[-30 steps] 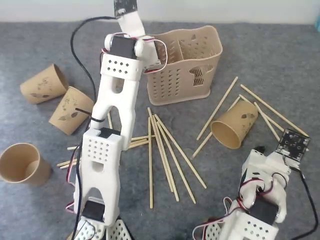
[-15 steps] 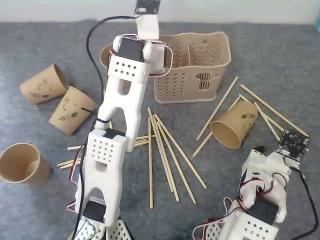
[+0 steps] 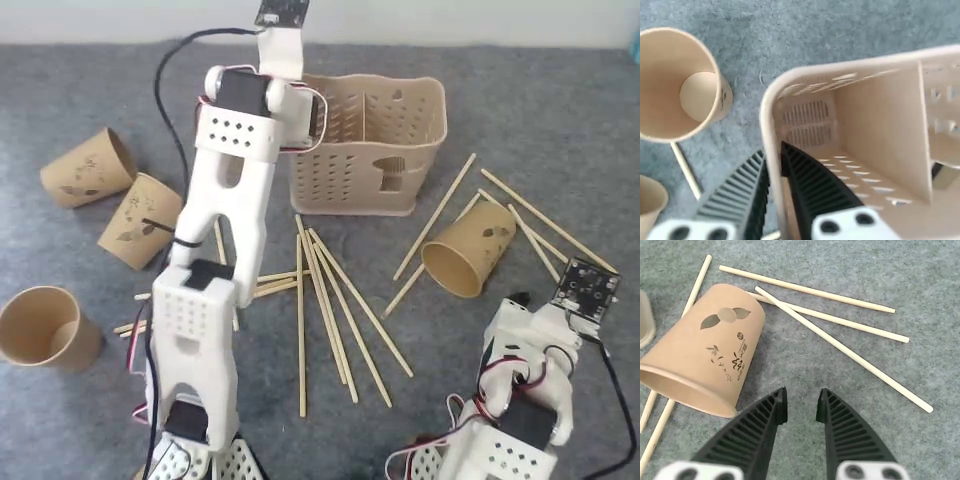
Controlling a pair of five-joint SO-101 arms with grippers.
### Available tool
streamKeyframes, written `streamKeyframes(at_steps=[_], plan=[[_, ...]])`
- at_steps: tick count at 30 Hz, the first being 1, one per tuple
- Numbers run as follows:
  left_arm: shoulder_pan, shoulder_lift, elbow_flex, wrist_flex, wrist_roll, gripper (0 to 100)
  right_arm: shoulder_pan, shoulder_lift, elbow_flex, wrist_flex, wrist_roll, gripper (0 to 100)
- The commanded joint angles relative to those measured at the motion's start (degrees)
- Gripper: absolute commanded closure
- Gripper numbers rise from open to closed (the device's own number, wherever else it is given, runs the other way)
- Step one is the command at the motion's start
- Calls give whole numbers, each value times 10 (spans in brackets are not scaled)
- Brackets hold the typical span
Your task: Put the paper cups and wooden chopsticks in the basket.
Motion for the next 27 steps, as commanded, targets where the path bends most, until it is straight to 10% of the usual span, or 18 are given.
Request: streamKeyframes(at_steps=[1,27], plan=[[-5,-112,36,19,-6,989,-6,-7,-4,-15,9,887],[32,-69,-39,-20,134,989,-3,-7,-4,-13,9,888]])
